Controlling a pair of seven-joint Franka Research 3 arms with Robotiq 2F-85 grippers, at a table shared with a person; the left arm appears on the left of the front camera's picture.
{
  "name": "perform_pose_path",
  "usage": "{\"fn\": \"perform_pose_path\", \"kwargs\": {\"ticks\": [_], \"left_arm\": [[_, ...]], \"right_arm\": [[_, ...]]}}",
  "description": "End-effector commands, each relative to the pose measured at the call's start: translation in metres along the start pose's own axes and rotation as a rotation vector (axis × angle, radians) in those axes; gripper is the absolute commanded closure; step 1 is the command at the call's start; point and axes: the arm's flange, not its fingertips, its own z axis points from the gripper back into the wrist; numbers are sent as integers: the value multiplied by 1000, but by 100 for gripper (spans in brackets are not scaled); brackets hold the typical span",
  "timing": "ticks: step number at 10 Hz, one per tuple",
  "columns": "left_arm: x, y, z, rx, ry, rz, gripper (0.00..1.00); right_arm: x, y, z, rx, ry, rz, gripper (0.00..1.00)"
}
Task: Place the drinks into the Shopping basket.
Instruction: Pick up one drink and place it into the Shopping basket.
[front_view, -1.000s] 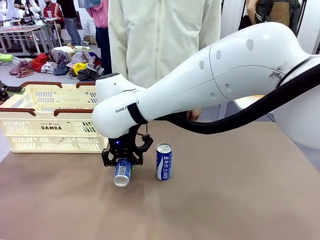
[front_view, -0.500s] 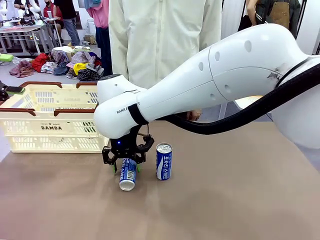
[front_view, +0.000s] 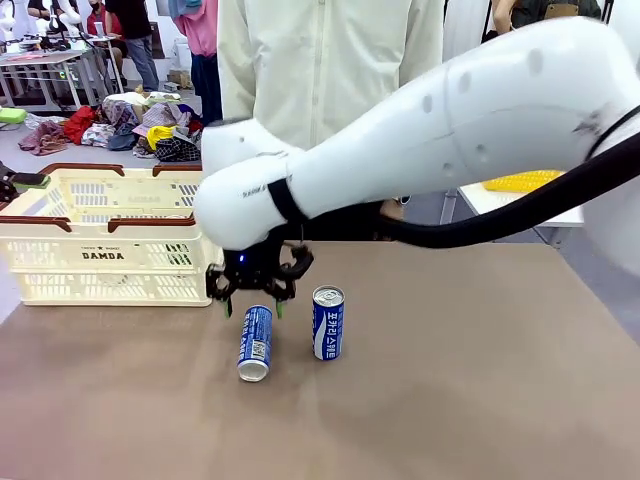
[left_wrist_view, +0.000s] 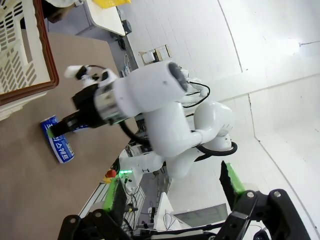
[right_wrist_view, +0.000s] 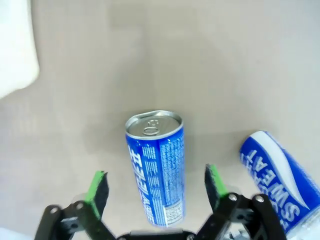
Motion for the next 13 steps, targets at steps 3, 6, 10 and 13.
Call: {"fn": "perform_pose_path", "kwargs": {"ticks": [3,6,10,13], "left_arm": [[-2,-1,0,-15,-2,-7,0],[-2,-1,0,-15,-2,-7,0],[-2,-1,0,-15,-2,-7,0],[-2,-1,0,-15,-2,-7,0]], "right_arm": [[-14,-86,135,143,-13,69,0],[-13,-173,182,272,49,-137,0],[-9,-108,192,226,-35,25,0],[-14,-107,182,228,-12,40,0]]}}
